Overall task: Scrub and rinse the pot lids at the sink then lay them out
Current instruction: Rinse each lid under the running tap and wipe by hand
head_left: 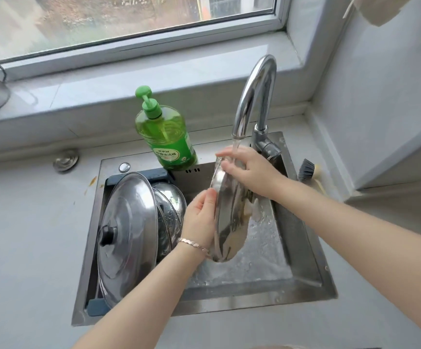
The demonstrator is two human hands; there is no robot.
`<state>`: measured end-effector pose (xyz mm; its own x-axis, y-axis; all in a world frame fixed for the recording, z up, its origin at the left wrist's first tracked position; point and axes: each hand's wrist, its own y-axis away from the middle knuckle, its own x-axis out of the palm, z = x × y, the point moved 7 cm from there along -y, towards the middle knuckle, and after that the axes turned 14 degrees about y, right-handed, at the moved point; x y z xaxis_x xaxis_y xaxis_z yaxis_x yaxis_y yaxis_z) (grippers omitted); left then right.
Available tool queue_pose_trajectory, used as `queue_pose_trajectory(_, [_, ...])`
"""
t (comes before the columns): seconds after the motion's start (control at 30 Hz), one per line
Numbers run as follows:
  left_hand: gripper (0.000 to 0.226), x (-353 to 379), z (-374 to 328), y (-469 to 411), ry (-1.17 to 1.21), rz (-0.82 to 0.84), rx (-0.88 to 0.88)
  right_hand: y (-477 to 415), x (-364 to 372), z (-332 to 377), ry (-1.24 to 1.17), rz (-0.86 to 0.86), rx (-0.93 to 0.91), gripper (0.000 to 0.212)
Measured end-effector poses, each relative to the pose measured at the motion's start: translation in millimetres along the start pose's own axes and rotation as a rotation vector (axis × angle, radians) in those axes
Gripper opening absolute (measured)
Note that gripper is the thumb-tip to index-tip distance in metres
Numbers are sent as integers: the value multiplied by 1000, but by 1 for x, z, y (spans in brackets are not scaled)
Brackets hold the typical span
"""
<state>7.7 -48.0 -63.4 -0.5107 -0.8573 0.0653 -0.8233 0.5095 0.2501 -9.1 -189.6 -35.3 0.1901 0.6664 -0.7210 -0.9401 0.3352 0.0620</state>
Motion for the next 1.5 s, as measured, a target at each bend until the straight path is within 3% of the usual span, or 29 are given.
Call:
queue_pose_trajectory(0.1, [33, 2, -3, -7, 193, -145, -75, 13, 39, 12, -128, -7, 103, 48])
queue_pose_trajectory(0.2, [33, -5, 0, -15, 276, -264, -134, 30, 67, 42, -57, -55, -12, 57])
queue_pose_trajectory(0.27, [34, -8, -5, -11, 301, -282, -80, 20, 61, 39, -1, -88, -29, 61])
queue_pose_trajectory(0.37, [40, -8, -13, 4, 217, -247, 56, -19, 47, 1, -113, 7, 272, 54])
queue_pose_trajectory(0.43, [42, -8, -17, 9, 153, -235, 110, -25, 45, -5, -86, 68, 374, 52])
queue_pose_trajectory(0.5, [43, -12, -18, 3, 148, -274, 89, -11, 54, 17, 15, 24, 229, 50])
queue_pose_trajectory(0.6, [39, -14, -19, -8, 198, -271, 67, 8, 60, 46, -52, -21, 45, 50])
queue_pose_trajectory(0.77, [45, -15, -23, -7, 57, -264, 133, -20, 51, 13, 16, 109, 276, 47])
queue_pose_trajectory(0.9, [41, -16, -25, -12, 192, -255, 120, -11, 52, 49, -28, 14, 0, 50])
queue_pose_trajectory(0.97, [45, -15, -34, -11, 140, -211, 176, -20, 38, 45, -29, 2, -36, 50])
queue_pose_trajectory(1.1, [51, -16, -46, -4, 42, -166, 247, -42, 27, 1, -288, 113, 236, 44])
queue_pose_trajectory(1.17, [57, -17, -47, -2, 73, -168, 221, -41, 34, -33, -461, 60, 345, 36])
queue_pose_trajectory(1.23, [49, -25, -44, -1, 162, -267, 149, -29, 48, -66, -491, 42, 427, 29])
queue_pose_trajectory(1.33, [43, -34, -28, 1, 281, -448, -11, 1, 79, -93, -382, 136, 483, 44])
queue_pose_trajectory(1.47, [54, -39, -23, -3, 343, -627, 34, 34, 109, -65, -350, 121, 429, 64])
queue_pose_trajectory(1.5, [57, -39, -23, -4, 329, -645, 56, 42, 105, -46, -330, 90, 369, 60])
